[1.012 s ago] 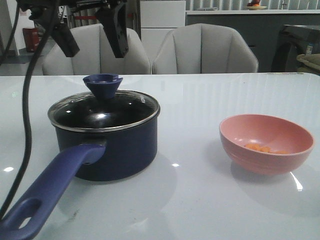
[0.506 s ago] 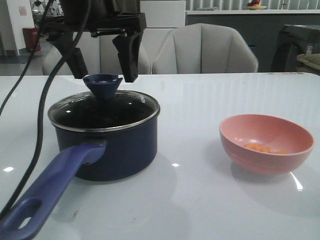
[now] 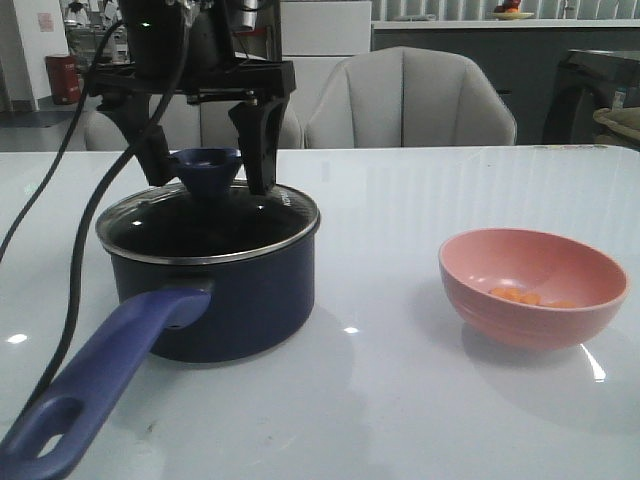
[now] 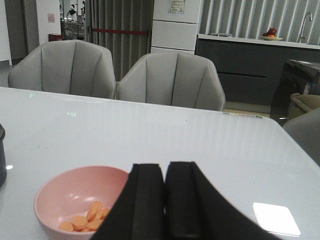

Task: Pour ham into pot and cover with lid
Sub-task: 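Lower the left gripper onto the purple lid knob, then close the left gripper on the knob and lift the glass lid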

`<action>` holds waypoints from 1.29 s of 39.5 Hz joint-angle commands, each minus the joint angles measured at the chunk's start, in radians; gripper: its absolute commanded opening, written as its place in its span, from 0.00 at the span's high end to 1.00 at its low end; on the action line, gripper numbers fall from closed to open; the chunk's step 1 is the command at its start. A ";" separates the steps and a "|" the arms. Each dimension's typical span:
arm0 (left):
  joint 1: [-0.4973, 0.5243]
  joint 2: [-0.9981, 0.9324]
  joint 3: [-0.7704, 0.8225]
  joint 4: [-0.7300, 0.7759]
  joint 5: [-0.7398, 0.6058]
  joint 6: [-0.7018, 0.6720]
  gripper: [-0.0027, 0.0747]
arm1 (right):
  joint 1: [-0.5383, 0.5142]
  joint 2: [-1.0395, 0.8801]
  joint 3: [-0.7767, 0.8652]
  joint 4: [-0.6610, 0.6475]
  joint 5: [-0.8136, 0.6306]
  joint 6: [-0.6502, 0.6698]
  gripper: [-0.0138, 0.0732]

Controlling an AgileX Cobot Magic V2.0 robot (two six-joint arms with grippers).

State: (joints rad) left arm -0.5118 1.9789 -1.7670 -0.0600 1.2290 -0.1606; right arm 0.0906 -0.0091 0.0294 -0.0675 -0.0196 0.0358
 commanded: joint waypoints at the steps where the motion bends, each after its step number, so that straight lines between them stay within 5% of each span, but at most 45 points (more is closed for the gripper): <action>1: -0.005 -0.030 -0.032 -0.013 0.021 -0.001 0.11 | -0.005 -0.020 0.007 -0.009 -0.072 -0.002 0.68; 26: -0.011 -0.008 -0.037 -0.039 0.041 -0.001 0.12 | -0.005 -0.020 0.007 -0.009 -0.072 -0.002 0.68; 51: -0.027 -0.008 -0.040 -0.042 0.040 -0.001 0.42 | -0.005 -0.020 0.007 -0.009 -0.072 -0.002 0.68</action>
State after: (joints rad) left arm -0.5259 2.0054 -1.7910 -0.0571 1.2352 -0.1570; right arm 0.0906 -0.0091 0.0294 -0.0675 -0.0196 0.0358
